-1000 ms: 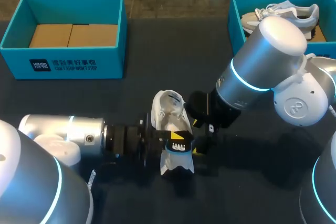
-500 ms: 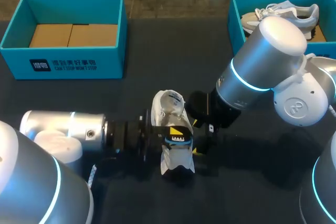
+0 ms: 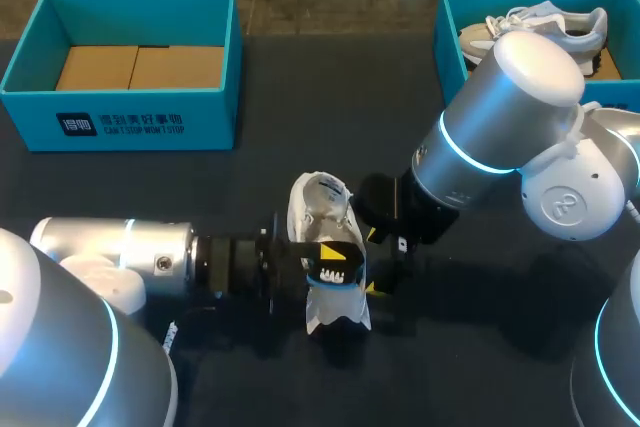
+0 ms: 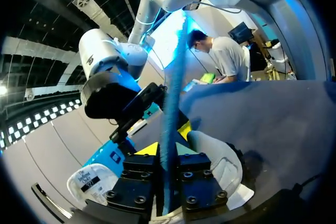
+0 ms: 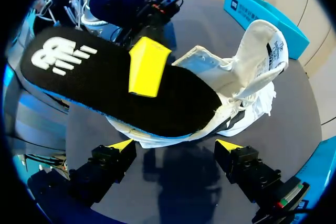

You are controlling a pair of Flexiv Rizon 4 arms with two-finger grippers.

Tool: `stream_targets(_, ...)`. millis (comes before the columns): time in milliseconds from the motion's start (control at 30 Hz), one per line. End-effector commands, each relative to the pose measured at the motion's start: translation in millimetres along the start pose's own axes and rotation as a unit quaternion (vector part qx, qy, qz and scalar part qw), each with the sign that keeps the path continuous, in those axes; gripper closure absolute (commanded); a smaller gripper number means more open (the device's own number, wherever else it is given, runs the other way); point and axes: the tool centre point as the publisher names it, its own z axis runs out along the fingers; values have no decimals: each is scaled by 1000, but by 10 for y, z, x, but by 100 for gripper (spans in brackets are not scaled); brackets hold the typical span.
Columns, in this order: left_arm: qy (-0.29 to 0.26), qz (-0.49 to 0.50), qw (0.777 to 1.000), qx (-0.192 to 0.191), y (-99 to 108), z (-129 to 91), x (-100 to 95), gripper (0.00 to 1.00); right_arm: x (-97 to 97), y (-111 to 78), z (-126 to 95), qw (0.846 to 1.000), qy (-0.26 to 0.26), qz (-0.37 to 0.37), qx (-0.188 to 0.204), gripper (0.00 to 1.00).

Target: Take the shoe out of the shoebox, open the shoe tongue, remove and reinsert the insole, then place the shoe into the shoebox

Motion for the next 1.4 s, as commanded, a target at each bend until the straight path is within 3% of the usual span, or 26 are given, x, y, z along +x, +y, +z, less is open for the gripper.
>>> stream_targets(33, -5, 15, 1000, -13, -75, 13, 35, 94, 4, 2, 16, 1000, -1, 0, 0, 0)
stream_targets(100, -4, 17, 1000, -14, -79, 30, 37, 93, 4, 2, 16, 1000, -1, 0, 0, 0)
stream_targets(133, -4, 26, 999, -19, -81, 43, 39, 100, 4, 2, 16, 1000, -1, 0, 0, 0)
stream_targets(867, -2, 47, 995, -85, 337, 37, -55, 100, 4, 2, 16, 1000, -1, 0, 0, 0)
stream_targets(1133, 1, 34, 997, -69, 267, -8, -38, 100, 4, 2, 16, 1000, -1, 0, 0, 0)
stream_targets(1167, 1, 33, 997, -66, 252, -13, -34, 84, 4, 2, 16, 1000, -1, 0, 0, 0)
stream_targets(1200, 1, 33, 997, -66, 252, -13, -34, 84, 4, 2, 16, 1000, -1, 0, 0, 0)
stream_targets(1233, 1, 33, 998, -59, 199, -31, -25, 67, 4, 2, 16, 1000, -1, 0, 0, 0)
stream_targets(1400, 1, 34, 998, -50, 133, -46, -22, 67, 4, 2, 16, 1000, -1, 0, 0, 0)
